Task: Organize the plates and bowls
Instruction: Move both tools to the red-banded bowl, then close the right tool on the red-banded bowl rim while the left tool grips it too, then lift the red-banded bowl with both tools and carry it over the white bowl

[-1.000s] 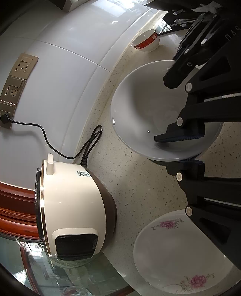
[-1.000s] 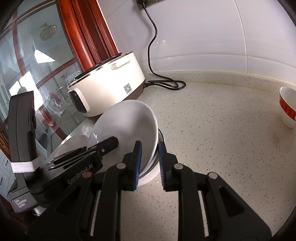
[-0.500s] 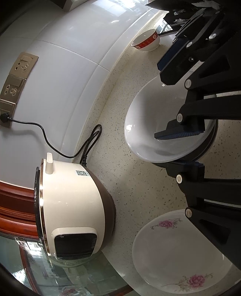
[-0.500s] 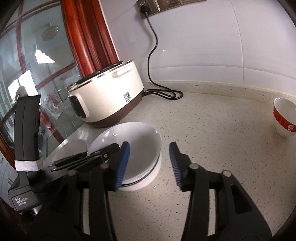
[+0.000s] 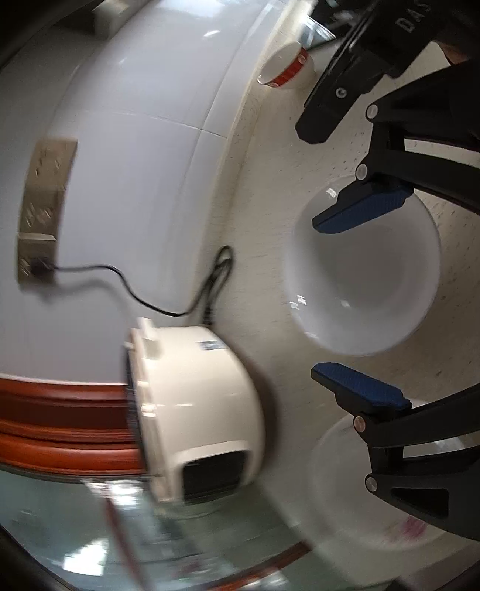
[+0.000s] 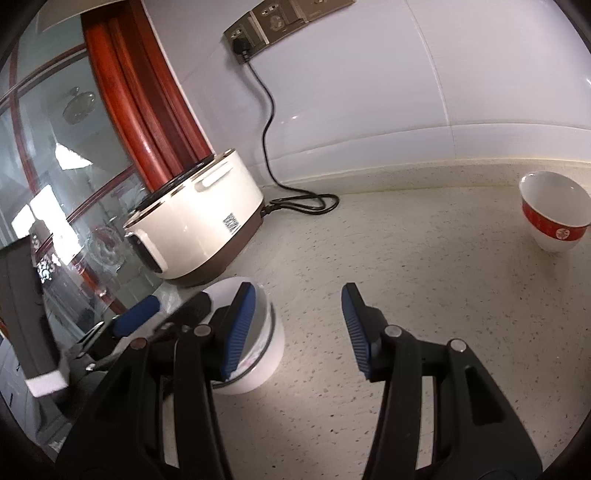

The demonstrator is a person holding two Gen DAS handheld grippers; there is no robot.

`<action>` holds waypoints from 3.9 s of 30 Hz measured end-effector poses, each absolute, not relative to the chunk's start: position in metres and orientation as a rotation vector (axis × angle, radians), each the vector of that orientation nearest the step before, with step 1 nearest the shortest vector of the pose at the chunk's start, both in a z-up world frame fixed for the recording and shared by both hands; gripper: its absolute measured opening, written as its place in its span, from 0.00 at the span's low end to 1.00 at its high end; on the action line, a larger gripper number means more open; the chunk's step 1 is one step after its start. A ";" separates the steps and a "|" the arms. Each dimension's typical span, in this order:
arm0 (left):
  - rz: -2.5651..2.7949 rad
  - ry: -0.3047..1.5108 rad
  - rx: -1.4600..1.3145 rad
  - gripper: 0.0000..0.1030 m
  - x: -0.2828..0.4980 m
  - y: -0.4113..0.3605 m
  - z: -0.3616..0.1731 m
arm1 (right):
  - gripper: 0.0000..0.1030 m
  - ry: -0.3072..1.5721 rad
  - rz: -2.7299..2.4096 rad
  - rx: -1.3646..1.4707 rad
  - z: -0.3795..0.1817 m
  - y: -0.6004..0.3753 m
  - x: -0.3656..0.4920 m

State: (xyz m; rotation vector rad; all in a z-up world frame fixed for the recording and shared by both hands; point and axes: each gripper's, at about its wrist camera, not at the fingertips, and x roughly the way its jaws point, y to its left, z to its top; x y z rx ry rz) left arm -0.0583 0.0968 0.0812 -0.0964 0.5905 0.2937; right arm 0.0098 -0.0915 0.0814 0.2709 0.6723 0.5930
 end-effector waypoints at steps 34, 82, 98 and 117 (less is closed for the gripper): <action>-0.153 0.659 -0.300 0.84 0.090 -0.015 0.061 | 0.60 0.636 -0.132 0.447 0.055 -0.250 0.065; -0.314 1.025 -0.183 0.37 0.090 -0.057 0.022 | 0.16 0.919 0.114 0.517 0.033 -0.248 0.048; -0.353 0.928 -0.297 0.35 0.098 -0.054 0.022 | 0.14 0.892 0.120 0.516 0.026 -0.241 0.053; -0.251 0.836 -0.248 0.14 0.077 -0.046 0.050 | 0.13 0.854 0.255 0.579 0.038 -0.221 0.049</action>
